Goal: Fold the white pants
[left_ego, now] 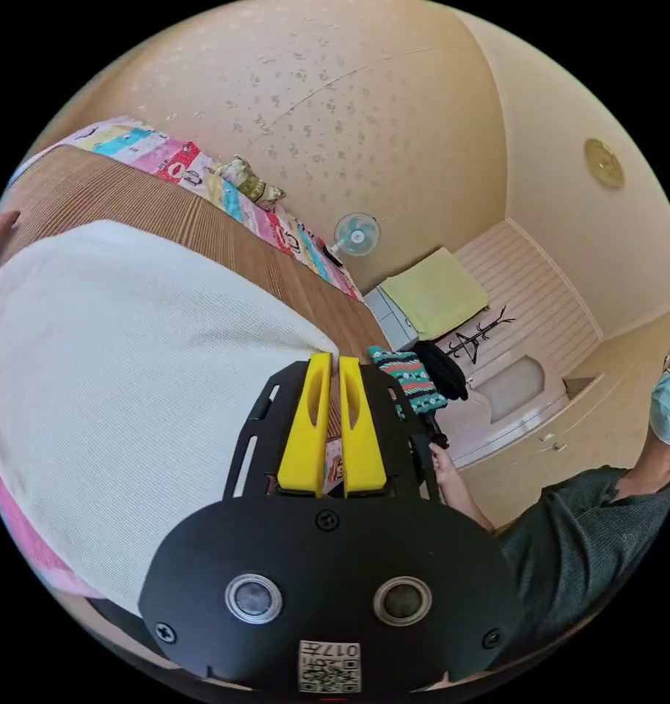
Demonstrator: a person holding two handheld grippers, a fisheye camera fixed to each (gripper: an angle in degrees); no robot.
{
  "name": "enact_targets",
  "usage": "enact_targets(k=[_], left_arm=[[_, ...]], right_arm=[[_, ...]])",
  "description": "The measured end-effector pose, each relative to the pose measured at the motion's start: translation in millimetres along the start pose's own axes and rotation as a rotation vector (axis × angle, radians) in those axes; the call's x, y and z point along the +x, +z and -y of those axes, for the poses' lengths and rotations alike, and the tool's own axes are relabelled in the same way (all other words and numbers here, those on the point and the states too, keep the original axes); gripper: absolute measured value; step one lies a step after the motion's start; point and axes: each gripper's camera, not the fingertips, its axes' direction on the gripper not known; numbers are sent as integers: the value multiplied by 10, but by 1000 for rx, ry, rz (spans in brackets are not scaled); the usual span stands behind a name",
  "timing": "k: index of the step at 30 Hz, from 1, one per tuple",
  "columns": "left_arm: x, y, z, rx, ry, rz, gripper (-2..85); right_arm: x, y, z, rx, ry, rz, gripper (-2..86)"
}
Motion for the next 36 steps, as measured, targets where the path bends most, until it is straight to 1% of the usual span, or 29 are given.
enact_targets(k=[1,2,3,4,6,7,8,9,10,12,14,15,17,21,23,25,27,30,31,33,34,36], left_arm=[[22,-34,104,15,25,-43,-5],[30,-147,289,63,70,-147,-5],[-40,-333,426,158,86,-276,-5],[-109,-440,466,222,79,-344,-4],[-562,-812,451,500,-34,-566,1],[-706,-888,405,569,-82,-600,2],[-989,-1038,264,703,-177,-620,8],[-1272,-1182,81,803,-289,-589,14],[-1418,-1248,-25,838,-355,-569,17],[-1971,-1421,-551,929,-628,-540,30],[-2265,-1449,-1009,987,-783,-566,34],[-2401,-1457,-1264,988,-841,-584,36],[-2532,-1526,-1558,949,-890,-576,38],[-2599,-1852,-1904,849,-950,-426,39],[-2588,-1960,-1894,800,-949,-380,33],[-2546,-2013,-1749,709,-887,-336,19],[-2479,-1895,-1407,499,-756,-353,6],[-2277,-1607,-1083,330,-584,-388,-1],[-2231,-1522,-1025,298,-547,-412,-2],[-2021,-1086,-832,172,-429,-539,-4],[-1965,-965,-791,139,-406,-572,-4],[-1700,-434,-644,-14,-321,-647,-5]], right_arm=[[14,1,-14,-7,8,-2,5],[32,6,-27,-12,20,2,5],[36,7,-33,-13,24,7,5],[29,4,-48,-12,22,19,5],[-6,-12,-75,-6,10,31,5],[-29,-26,-96,-2,4,29,5],[-43,-37,-114,-7,1,24,5],[-45,-42,-122,-12,0,21,5],[-37,-56,-139,-21,2,15,5],[1,-91,-171,-25,14,7,5],[85,-146,-212,-22,38,5,6],[110,-157,-220,-22,46,7,6],[200,-196,-229,-15,72,21,6],[232,-200,-169,-11,79,36,7],[187,-131,-75,-30,63,33,8],[140,-32,7,-55,44,33,10],[90,106,83,-77,22,50,15],[-3,412,194,-129,-22,117,36],[-42,543,239,-148,-33,143,51],[-122,742,310,-178,-64,194,87],[-180,867,361,-202,-87,228,118],[-246,1031,439,-225,-108,254,168]])
